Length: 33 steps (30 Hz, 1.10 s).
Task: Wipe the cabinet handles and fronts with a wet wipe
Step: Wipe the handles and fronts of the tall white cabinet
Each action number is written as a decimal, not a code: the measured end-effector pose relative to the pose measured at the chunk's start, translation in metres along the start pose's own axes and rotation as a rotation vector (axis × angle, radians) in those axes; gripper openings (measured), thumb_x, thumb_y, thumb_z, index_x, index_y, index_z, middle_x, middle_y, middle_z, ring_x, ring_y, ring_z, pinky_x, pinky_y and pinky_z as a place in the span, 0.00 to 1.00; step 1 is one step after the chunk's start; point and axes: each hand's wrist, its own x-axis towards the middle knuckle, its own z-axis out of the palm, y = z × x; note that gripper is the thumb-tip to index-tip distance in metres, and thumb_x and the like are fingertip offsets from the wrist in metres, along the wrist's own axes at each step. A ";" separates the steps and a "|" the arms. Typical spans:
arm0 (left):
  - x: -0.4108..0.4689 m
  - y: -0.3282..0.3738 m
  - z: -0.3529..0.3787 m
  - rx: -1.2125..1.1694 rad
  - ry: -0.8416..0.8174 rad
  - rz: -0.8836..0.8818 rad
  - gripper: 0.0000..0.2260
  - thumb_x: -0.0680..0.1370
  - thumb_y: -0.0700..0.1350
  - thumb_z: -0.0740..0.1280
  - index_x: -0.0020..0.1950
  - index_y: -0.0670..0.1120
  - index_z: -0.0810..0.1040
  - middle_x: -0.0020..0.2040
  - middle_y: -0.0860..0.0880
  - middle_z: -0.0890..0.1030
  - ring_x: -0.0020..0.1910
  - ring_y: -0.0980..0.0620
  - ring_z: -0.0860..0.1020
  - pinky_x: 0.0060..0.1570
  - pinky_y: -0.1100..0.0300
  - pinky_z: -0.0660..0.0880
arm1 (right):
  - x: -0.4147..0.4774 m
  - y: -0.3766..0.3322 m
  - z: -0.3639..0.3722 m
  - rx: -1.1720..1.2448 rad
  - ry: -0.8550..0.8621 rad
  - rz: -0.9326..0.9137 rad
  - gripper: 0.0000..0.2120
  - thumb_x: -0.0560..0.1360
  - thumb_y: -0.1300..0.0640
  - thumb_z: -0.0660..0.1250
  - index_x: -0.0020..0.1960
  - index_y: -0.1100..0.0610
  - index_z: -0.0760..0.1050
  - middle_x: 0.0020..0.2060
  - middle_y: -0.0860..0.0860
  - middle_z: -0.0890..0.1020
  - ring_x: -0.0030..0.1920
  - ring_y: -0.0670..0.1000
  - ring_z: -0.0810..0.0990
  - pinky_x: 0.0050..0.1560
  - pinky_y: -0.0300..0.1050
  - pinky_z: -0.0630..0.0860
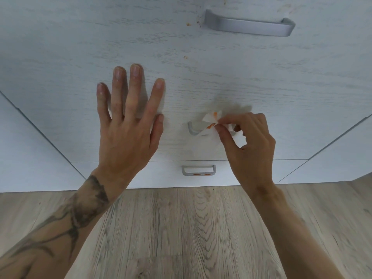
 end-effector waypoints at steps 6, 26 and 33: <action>0.000 -0.001 0.000 -0.013 0.000 -0.001 0.31 0.89 0.51 0.60 0.88 0.47 0.49 0.84 0.35 0.52 0.82 0.30 0.54 0.82 0.32 0.49 | -0.010 0.006 0.002 -0.078 -0.055 -0.073 0.08 0.77 0.52 0.77 0.56 0.49 0.86 0.52 0.37 0.83 0.54 0.51 0.75 0.56 0.55 0.72; -0.001 -0.001 0.003 0.009 0.002 0.003 0.32 0.89 0.53 0.60 0.88 0.48 0.47 0.84 0.37 0.51 0.82 0.31 0.52 0.83 0.33 0.48 | -0.007 0.001 0.022 -0.018 0.001 -0.120 0.03 0.76 0.55 0.79 0.49 0.53 0.89 0.47 0.43 0.88 0.48 0.55 0.77 0.54 0.51 0.70; 0.000 0.000 0.004 0.015 0.007 -0.003 0.31 0.89 0.52 0.60 0.88 0.48 0.49 0.84 0.36 0.52 0.82 0.32 0.51 0.83 0.34 0.47 | -0.008 -0.003 0.023 -0.013 0.036 -0.086 0.02 0.76 0.55 0.79 0.48 0.52 0.89 0.47 0.42 0.88 0.48 0.54 0.77 0.51 0.57 0.71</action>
